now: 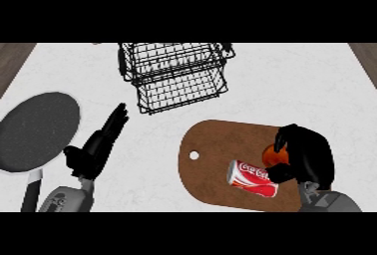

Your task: Pick the tomato from the cutting board and place it in the tiered basket

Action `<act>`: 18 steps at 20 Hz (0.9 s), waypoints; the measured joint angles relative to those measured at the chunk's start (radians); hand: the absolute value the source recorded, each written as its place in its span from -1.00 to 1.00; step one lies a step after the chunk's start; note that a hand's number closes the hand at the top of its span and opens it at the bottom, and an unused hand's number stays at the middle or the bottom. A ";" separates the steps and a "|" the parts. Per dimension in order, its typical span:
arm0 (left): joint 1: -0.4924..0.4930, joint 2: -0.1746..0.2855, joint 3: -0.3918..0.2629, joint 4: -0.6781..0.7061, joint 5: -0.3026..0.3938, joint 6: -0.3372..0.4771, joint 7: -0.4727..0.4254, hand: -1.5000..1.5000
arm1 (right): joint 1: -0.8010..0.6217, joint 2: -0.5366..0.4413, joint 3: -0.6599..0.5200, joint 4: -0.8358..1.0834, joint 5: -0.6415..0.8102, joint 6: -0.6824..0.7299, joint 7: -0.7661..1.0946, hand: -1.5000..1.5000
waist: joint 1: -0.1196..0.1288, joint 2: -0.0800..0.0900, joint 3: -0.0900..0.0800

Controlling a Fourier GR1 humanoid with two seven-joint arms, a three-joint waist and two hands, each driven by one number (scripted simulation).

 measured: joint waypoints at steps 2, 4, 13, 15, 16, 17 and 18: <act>0.002 -0.003 -0.006 -0.007 -0.003 -0.002 0.001 0.00 | -0.050 -0.070 -0.048 0.051 -0.070 0.049 -0.110 1.00 | 0.013 0.007 0.004; -0.007 -0.002 -0.010 -0.004 -0.005 -0.011 -0.002 0.00 | -0.103 -0.140 -0.081 0.116 -0.125 0.102 -0.221 1.00 | 0.034 0.019 0.007; -0.032 -0.023 -0.020 0.001 -0.012 -0.008 0.007 0.00 | -0.364 -0.253 -0.324 0.398 -0.489 0.248 -0.696 1.00 | 0.051 0.023 0.012; -0.037 -0.025 -0.018 0.004 -0.014 -0.007 0.010 0.00 | -0.441 -0.254 -0.368 0.461 -0.545 0.272 -0.764 1.00 | 0.051 0.022 0.011; -0.043 -0.021 -0.010 0.010 -0.009 -0.012 0.012 0.00 | -0.489 -0.254 -0.382 0.496 -0.561 0.283 -0.789 1.00 | 0.051 0.022 0.011; -0.039 -0.025 -0.011 0.017 -0.013 -0.010 0.006 0.00 | -0.532 -0.258 -0.397 0.525 -0.578 0.298 -0.812 1.00 | 0.049 0.020 0.010; -0.032 -0.026 -0.011 0.019 -0.015 -0.011 -0.004 0.00 | -0.574 -0.258 -0.405 0.559 -0.588 0.310 -0.834 1.00 | 0.046 0.019 0.010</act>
